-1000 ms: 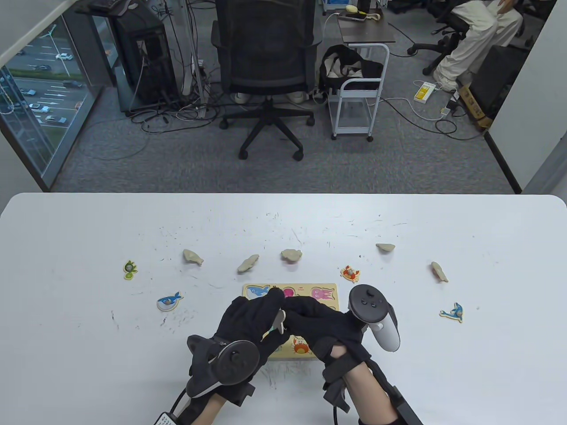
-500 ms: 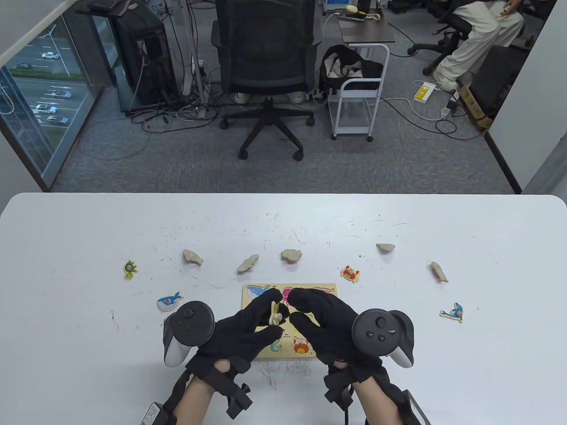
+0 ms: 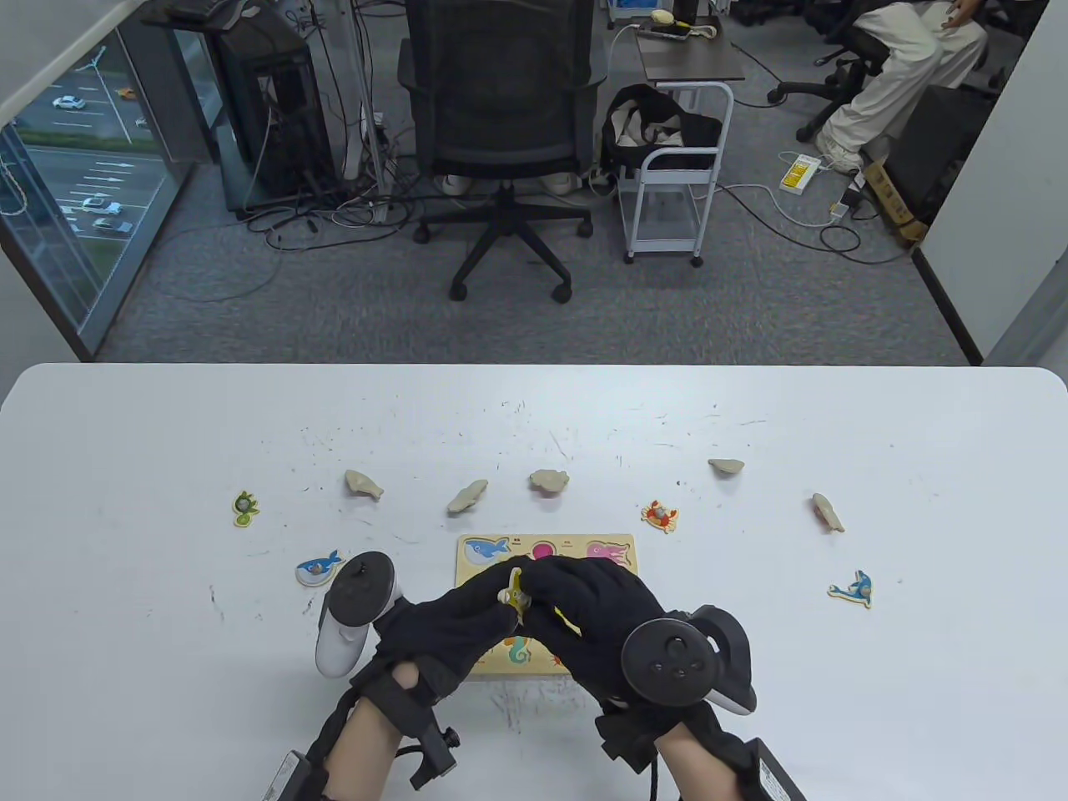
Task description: Fit puzzle pieces into frame
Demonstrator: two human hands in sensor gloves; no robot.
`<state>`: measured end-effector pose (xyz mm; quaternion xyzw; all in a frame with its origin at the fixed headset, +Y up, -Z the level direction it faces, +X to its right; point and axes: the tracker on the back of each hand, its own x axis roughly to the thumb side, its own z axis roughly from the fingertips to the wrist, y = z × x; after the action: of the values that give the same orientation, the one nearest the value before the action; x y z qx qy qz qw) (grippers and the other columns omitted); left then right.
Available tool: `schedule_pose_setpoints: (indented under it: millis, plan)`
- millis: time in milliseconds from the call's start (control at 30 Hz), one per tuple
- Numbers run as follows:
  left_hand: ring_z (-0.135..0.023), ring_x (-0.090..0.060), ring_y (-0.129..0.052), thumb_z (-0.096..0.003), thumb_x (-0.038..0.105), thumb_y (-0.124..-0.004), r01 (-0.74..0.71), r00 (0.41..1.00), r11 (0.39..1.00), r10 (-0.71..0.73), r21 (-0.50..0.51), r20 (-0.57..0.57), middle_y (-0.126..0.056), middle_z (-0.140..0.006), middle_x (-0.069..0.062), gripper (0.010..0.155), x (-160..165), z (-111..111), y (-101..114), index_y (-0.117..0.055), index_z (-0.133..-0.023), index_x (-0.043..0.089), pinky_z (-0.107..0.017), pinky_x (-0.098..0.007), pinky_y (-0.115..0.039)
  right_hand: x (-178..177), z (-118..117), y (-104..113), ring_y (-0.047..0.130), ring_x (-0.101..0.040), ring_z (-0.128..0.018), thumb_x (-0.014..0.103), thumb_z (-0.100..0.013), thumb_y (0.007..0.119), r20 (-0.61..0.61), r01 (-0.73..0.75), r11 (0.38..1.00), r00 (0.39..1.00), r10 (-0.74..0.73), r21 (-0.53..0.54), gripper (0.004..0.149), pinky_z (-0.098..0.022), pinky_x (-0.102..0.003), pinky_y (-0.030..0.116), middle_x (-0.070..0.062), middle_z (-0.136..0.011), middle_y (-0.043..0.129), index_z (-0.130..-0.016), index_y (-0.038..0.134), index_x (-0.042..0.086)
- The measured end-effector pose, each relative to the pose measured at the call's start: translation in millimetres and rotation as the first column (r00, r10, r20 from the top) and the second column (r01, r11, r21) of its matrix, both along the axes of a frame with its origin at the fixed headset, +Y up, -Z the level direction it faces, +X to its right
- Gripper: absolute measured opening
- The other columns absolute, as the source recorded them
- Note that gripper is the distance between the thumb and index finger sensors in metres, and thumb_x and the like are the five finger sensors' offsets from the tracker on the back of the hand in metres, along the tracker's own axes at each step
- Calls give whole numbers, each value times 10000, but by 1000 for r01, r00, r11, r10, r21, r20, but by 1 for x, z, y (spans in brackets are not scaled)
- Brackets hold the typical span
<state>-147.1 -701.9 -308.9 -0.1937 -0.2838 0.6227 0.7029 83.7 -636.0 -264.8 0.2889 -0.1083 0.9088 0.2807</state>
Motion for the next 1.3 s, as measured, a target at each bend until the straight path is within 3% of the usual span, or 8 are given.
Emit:
schedule_pose_setpoints:
  millis: [600,833,967,1033,1133,1300]
  plan:
    - [-925,-212,-918,-507,658,-713,9,1000,997,-8,-78,12,-874,-1058,15,799,3,-5,-14,-512,-1158,241,-769,-507,-684,-6,-5,-8,881,-175,-783,420,-482,883,44,-50,998,998,51,-24,455,-689,-440,706,90,-917,842,-909,733,372]
    - [-963,-244,-880,-514,658,-703,66,998,997,-66,-26,-2,-832,-1099,-5,811,0,-5,-4,-473,-1173,246,-780,-530,-655,-1,-9,-5,888,-174,-779,412,-484,884,49,-25,999,998,28,-47,448,-687,-439,711,89,-914,850,-906,739,374]
    - [-991,-266,-850,-516,659,-697,204,975,976,-196,72,-106,-796,-1130,-13,803,-7,-6,9,-460,-1177,270,-791,-544,-633,7,-14,-3,887,-176,-779,412,-484,883,89,-42,998,995,46,-47,447,-686,-441,710,89,-916,849,-906,740,371]
    - [-1000,-270,-841,-515,655,-701,324,931,937,-292,128,-217,-788,-1137,-15,796,-14,-7,18,-470,-1175,276,-792,-548,-630,10,-18,-3,886,-178,-781,409,-485,883,123,-77,996,989,83,-54,448,-687,-442,708,87,-916,851,-908,742,368]
    - [-1018,-272,-824,-517,651,-697,532,807,827,-431,181,-403,-773,-1151,-14,772,-27,-9,29,-490,-1168,292,-795,-551,-628,10,-25,-3,885,-179,-785,408,-488,878,201,-220,974,953,227,-58,446,-694,-445,703,87,-919,849,-910,741,371]
    - [-1060,-285,-777,-512,645,-698,806,513,573,-556,146,-654,-744,-1178,-13,724,-48,-8,37,-551,-1149,333,-803,-561,-616,3,-39,-9,884,-177,-789,409,-488,873,288,-455,888,844,453,-64,444,-699,-446,700,90,-922,849,-910,741,373]
